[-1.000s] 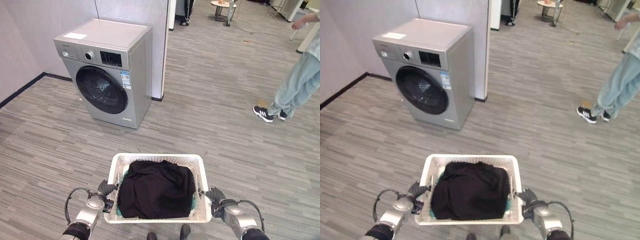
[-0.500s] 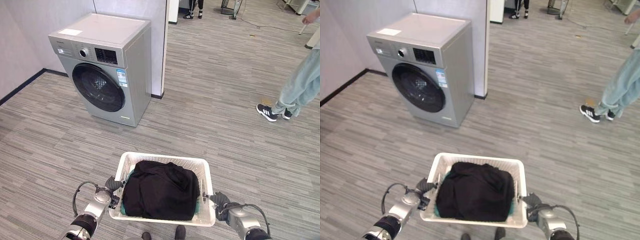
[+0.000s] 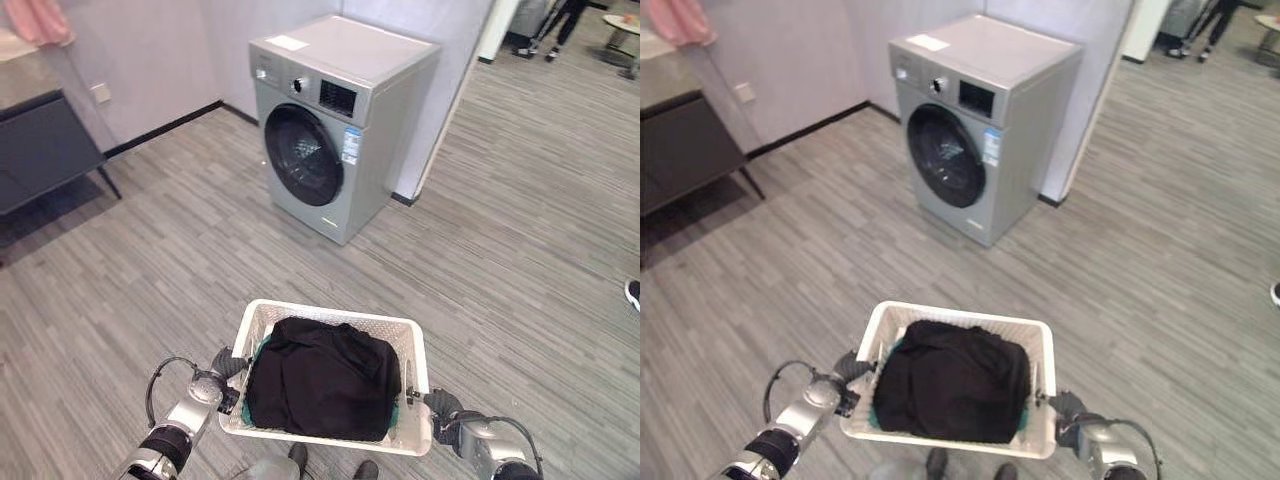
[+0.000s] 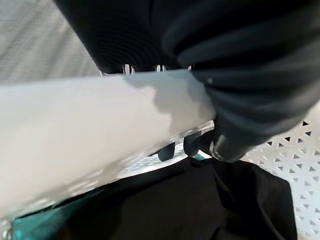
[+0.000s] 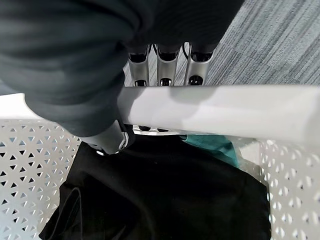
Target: Grab the laundry basket,head to the washer,open it,put in the laundry and shut it.
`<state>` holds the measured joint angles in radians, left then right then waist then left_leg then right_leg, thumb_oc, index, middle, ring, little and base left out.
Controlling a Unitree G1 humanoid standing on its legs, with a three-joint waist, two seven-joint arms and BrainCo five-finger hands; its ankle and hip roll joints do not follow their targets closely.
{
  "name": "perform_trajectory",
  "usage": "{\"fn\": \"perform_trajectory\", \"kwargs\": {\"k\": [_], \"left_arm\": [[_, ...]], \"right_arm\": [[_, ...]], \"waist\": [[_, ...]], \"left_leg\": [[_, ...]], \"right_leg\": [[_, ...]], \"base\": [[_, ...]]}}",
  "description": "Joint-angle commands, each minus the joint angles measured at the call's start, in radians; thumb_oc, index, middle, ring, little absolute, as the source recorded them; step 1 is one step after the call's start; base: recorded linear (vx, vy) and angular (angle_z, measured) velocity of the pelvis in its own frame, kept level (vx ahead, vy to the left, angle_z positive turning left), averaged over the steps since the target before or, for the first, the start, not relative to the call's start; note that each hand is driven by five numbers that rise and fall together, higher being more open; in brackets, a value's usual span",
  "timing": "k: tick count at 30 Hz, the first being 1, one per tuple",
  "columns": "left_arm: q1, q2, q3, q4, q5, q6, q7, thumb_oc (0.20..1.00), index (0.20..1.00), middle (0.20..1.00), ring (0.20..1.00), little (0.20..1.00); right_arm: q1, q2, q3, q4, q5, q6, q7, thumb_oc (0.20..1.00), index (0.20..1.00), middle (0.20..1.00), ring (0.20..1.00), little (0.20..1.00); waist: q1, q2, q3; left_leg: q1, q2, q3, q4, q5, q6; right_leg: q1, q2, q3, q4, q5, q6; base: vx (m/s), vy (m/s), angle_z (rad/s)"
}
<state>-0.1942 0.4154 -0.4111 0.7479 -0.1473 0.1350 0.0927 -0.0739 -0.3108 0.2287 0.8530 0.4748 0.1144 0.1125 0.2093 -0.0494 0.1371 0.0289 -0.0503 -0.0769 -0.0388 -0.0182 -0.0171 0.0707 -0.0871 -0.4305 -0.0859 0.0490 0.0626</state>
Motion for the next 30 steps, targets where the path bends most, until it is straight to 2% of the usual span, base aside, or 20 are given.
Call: {"fn": "perform_trajectory", "kwargs": {"k": [1, 6, 10, 14, 21, 24, 28, 30], "left_arm": [[-0.106, -0.003, 0.082, 0.012, -0.11, -0.102, -0.09, 0.2, 0.2, 0.2, 0.2, 0.2], [-0.093, -0.007, 0.097, 0.02, -0.102, -0.102, -0.088, 0.2, 0.2, 0.2, 0.2, 0.2], [-0.06, -0.018, 0.126, 0.024, -0.127, -0.11, -0.079, 0.2, 0.2, 0.2, 0.2, 0.2], [-0.026, -0.006, 0.169, -0.038, -0.142, -0.111, -0.063, 0.2, 0.2, 0.2, 0.2, 0.2], [-0.023, 0.001, 0.185, -0.064, -0.157, -0.116, -0.052, 0.2, 0.2, 0.2, 0.2, 0.2], [-0.018, 0.003, 0.203, -0.076, -0.173, -0.119, -0.041, 0.2, 0.2, 0.2, 0.2, 0.2], [-0.025, 0.006, 0.212, -0.108, -0.182, -0.115, -0.035, 0.2, 0.2, 0.2, 0.2, 0.2], [-0.037, 0.002, 0.203, -0.113, -0.179, -0.113, -0.033, 0.2, 0.2, 0.2, 0.2, 0.2]], "right_arm": [[-0.009, -0.048, -0.046, -0.042, 0.098, -0.026, 0.066, 0.2, 0.2, 0.2, 0.2, 0.2], [-0.031, -0.048, -0.013, -0.025, 0.05, -0.03, 0.068, 0.2, 0.2, 0.2, 0.2, 0.2], [-0.057, -0.024, 0.014, -0.003, 0.022, -0.036, 0.07, 0.2, 0.2, 0.2, 0.2, 0.2], [-0.077, -0.025, 0.027, -0.078, -0.013, -0.034, 0.065, 0.2, 0.2, 0.2, 0.2, 0.2], [-0.082, -0.029, 0.02, -0.119, -0.014, -0.036, 0.056, 0.2, 0.2, 0.2, 0.2, 0.2], [-0.083, -0.032, 0.011, -0.135, -0.012, -0.038, 0.045, 0.2, 0.2, 0.2, 0.2, 0.2], [-0.08, -0.039, -0.002, -0.166, -0.003, -0.045, 0.034, 0.2, 0.2, 0.2, 0.2, 0.2], [-0.08, -0.046, -0.01, -0.172, 0.007, -0.052, 0.023, 0.2, 0.2, 0.2, 0.2, 0.2]], "waist": [[-0.009, -0.004, -0.036], [-0.015, -0.003, -0.031], [-0.037, -0.001, -0.031], [-0.061, 0.01, -0.032], [-0.066, 0.021, -0.036], [-0.063, 0.023, -0.034], [-0.044, 0.015, -0.006], [-0.041, 0.012, 0.015]], "left_leg": [[-0.044, 0.024, -0.001, 0.092, 0.013, -0.039], [-0.04, 0.027, 0.012, 0.093, 0.009, -0.039], [-0.03, 0.034, 0.03, 0.083, 0.001, -0.035], [-0.029, 0.038, 0.045, 0.076, -0.008, -0.029], [-0.026, 0.035, 0.042, 0.081, -0.015, -0.026], [-0.033, 0.034, 0.03, 0.097, -0.017, -0.03], [-0.074, 0.034, -0.013, 0.127, 0.006, -0.055], [-0.111, 0.04, -0.007, 0.143, 0.029, -0.072]], "right_leg": [[0.018, -0.057, -0.013, 0.069, -0.037, 0.105], [0.01, -0.056, 0.001, 0.074, -0.041, 0.103], [0.005, -0.056, 0.021, 0.077, -0.046, 0.098], [-0.012, -0.057, 0.048, 0.09, -0.054, 0.095], [-0.007, -0.055, 0.049, 0.093, -0.065, 0.09], [-0.001, -0.052, 0.04, 0.096, -0.075, 0.084], [-0.004, -0.05, -0.019, 0.117, -0.085, 0.073], [-0.011, -0.054, -0.059, 0.122, -0.084, 0.072]], "base": [[0.0, 0.0, 0.0], [0.0, 0.002, -0.05], [0.01, 0.003, -0.04], [0.0, 0.008, -0.15], [0.0, 0.0, -0.06], [0.0, -0.03, 0.05], [-0.05, -0.059, 0.32], [-0.12, -0.04, 0.65]]}}
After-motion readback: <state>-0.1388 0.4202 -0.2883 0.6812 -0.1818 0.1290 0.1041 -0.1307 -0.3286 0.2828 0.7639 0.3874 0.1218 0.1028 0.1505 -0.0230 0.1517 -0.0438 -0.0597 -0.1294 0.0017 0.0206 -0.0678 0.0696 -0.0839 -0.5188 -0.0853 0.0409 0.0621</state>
